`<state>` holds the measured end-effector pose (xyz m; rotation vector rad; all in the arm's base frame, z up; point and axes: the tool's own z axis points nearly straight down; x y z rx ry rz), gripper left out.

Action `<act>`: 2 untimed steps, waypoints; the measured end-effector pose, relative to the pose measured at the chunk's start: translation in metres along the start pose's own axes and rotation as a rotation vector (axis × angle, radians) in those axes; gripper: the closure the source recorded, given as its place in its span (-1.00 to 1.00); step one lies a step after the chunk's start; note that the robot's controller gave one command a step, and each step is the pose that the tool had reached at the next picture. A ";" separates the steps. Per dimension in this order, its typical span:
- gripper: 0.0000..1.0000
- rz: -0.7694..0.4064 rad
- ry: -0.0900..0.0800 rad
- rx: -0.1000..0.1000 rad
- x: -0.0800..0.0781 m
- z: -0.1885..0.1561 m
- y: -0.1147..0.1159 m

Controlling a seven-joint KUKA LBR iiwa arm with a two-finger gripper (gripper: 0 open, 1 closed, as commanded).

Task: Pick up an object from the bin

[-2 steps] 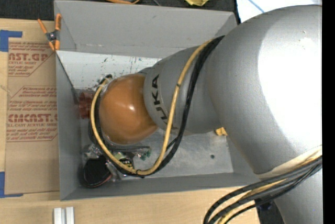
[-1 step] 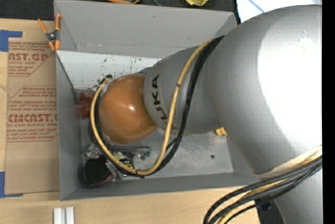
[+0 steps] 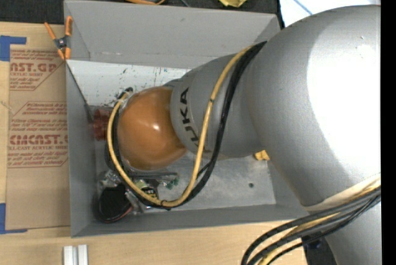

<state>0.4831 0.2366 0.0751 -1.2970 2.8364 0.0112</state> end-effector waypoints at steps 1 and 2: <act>1.00 -0.001 0.014 -0.006 0.003 -0.024 0.002; 1.00 -0.001 0.006 -0.003 0.000 -0.055 0.002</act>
Offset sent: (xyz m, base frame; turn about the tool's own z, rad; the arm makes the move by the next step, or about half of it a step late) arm -0.0028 -0.0009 0.0719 -0.0009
